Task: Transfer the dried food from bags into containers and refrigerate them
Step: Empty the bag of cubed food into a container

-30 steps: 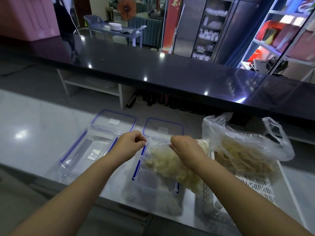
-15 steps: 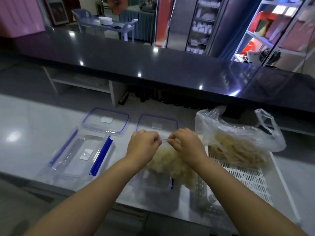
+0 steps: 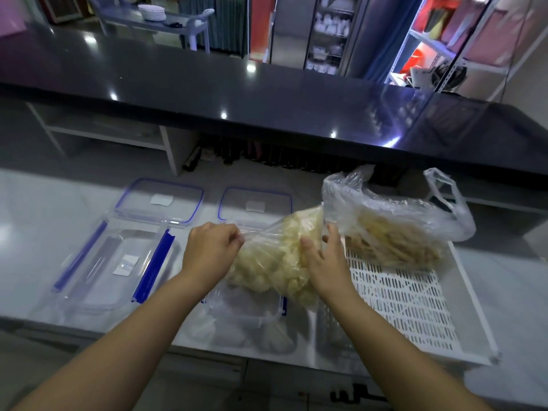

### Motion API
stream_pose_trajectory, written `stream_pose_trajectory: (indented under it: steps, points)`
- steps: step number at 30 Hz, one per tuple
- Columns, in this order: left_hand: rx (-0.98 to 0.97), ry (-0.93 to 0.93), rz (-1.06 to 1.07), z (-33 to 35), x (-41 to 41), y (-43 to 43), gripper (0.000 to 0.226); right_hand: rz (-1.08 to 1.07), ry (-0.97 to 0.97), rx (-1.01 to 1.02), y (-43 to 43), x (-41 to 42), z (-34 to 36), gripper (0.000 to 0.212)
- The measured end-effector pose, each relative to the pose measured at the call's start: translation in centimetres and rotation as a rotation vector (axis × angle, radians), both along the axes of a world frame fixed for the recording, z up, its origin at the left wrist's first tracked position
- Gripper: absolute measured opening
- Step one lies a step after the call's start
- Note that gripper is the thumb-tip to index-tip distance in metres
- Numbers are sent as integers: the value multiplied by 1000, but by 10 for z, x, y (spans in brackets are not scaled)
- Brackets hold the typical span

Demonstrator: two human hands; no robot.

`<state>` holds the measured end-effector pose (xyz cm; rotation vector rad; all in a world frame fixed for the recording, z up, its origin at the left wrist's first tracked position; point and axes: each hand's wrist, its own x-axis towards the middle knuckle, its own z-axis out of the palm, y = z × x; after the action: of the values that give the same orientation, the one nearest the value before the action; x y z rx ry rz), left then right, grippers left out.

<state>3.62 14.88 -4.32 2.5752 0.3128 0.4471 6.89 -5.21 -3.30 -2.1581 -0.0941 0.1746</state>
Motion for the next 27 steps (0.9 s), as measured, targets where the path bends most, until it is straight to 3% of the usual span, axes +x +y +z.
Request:
stream_pose_trajectory:
  steps: [3,8,11,16,27]
  points:
    - [-47,58,10,-3,-3,7,16,30,123,6,9,4,-2,88]
    - [-123,121,20,-5,-7,14,17,57,126,-50,16,9,-3,93]
    - [-174,138,19,-5,-8,20,19,36,95,-9,18,12,-3,82]
    - [-255,138,-11,1,-2,30,17,7,55,41,28,17,13,42]
    - [-319,144,-129,17,28,49,13,-132,-28,65,44,30,30,33]
